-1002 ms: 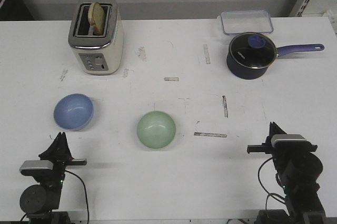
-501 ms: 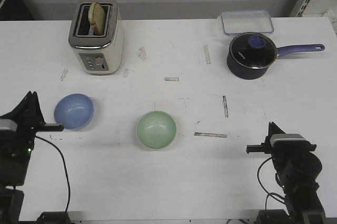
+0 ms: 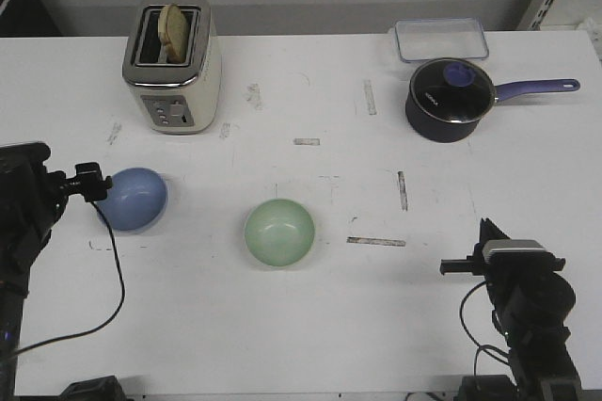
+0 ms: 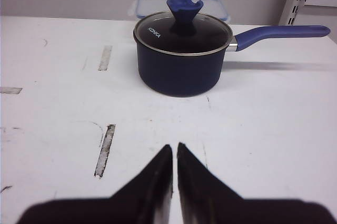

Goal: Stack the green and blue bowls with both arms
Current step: 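Reach the left gripper to the rim of the light blue bowl and grasp it, then lift the blue bowl with the left gripper and lower it into the green bowl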

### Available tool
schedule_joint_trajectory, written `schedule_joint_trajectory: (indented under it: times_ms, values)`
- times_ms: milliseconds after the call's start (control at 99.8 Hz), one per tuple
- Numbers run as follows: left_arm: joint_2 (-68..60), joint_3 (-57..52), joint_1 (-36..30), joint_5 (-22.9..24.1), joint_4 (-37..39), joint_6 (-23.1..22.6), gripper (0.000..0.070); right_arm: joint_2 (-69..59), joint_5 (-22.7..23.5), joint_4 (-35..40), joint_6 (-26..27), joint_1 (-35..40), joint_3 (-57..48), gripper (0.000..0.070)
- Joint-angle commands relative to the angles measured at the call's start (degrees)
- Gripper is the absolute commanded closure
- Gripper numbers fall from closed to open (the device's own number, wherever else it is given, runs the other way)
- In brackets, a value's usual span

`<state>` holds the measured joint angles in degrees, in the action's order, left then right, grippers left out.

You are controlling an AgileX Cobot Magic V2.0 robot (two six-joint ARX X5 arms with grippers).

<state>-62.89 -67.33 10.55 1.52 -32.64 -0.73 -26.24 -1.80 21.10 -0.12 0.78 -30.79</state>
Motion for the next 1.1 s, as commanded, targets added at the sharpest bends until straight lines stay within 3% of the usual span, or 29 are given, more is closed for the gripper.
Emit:
schedule_joint_trajectory:
  times_ms: [0,130,321,641,731,842,932,1092]
  values:
    - [-3.4,-1.1,1.9,0.0,-3.0,0.3,0.0162,-0.1,-0.1,-0.5,0.3,0.0,0.0,0.07]
    - [-9.7,-1.1,4.9,-3.2,-8.1,2.4,0.0163,-0.8,-0.2,-0.6,0.3,0.0,0.0,0.07]
    - [-18.9,-1.1,6.5,-10.6,-8.2,3.4,0.0165,-2.5,-0.1,-0.9,0.3,0.1,0.0,0.07]
    - [-27.9,-1.1,6.4,-10.7,-5.4,3.4,0.0188,-2.7,-0.1,-1.6,0.3,0.1,0.0,0.07]
    - [-28.0,-1.1,6.4,-10.7,-4.9,3.4,0.0291,-2.7,-0.1,-1.6,0.3,0.1,0.0,0.0699]
    - [-27.9,-1.1,6.4,-10.7,-4.5,3.4,0.0535,-2.7,-0.1,-1.6,0.3,0.1,0.0,0.07]
    - [-27.9,-1.1,6.4,-10.7,-4.4,3.4,0.069,-2.7,-0.1,-1.6,0.3,0.1,0.0,0.07]
    - [-27.9,-1.2,6.4,-10.7,-3.0,3.5,0.07,-2.7,-0.1,-1.6,0.3,0.1,0.0,0.07]
